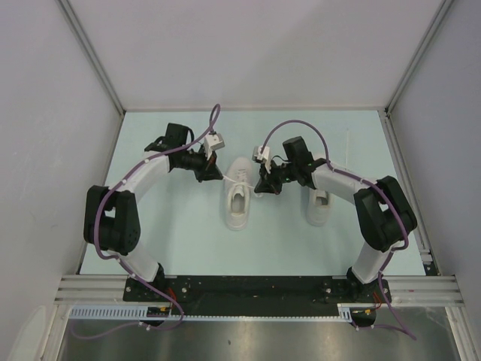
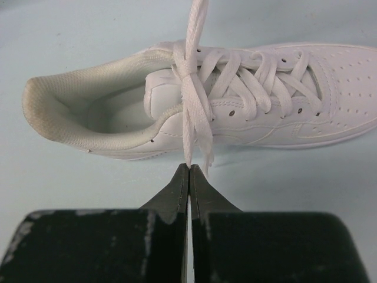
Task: Tie the shoes
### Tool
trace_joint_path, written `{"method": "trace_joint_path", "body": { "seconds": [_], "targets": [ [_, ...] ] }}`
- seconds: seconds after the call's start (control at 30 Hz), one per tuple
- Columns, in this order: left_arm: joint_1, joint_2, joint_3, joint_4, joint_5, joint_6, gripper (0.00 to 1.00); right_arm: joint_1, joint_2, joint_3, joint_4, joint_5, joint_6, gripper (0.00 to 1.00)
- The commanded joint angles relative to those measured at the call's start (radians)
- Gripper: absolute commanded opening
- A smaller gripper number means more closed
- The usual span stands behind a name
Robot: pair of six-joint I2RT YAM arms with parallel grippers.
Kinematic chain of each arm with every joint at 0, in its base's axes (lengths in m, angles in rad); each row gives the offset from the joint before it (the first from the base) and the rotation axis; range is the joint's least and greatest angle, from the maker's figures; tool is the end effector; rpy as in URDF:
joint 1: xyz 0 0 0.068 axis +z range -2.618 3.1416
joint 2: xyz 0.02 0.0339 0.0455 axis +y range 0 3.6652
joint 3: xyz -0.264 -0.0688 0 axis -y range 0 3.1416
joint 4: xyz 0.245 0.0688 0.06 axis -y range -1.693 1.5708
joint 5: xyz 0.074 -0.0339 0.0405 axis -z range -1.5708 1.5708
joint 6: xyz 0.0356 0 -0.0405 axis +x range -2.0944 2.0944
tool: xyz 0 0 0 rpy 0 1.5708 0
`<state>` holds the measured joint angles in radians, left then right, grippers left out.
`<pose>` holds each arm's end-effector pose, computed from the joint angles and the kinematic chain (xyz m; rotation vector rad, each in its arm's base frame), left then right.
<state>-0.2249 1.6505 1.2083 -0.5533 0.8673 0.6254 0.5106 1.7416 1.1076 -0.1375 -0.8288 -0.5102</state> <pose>0.3263 -0.1025 0.2446 1.2213 1.9424 -0.8978 0.3083 0.2028 0.2085 -1.4170 1.7026 0.9581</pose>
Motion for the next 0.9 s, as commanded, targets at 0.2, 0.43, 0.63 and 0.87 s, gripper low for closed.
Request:
{"method": "trace_joint_path", "body": {
  "seconds": [0.2, 0.43, 0.63, 0.87],
  "targets": [
    [0.045, -0.029, 0.019, -0.016, -0.002, 0.039, 0.00, -0.024, -0.045, 0.029, -0.068, -0.001, -0.037, 0.00],
    [0.065, -0.028, 0.008, -0.022, -0.016, 0.056, 0.00, -0.029, -0.039, 0.029, -0.093, -0.001, -0.053, 0.00],
    [0.071, -0.020, 0.002, -0.011, -0.030, 0.063, 0.00, -0.035, -0.036, 0.029, -0.111, -0.003, -0.065, 0.00],
    [0.055, -0.020, 0.002, 0.004, 0.028, 0.048, 0.00, -0.029, -0.030, 0.029, -0.030, 0.013, -0.008, 0.00]
  ]
}}
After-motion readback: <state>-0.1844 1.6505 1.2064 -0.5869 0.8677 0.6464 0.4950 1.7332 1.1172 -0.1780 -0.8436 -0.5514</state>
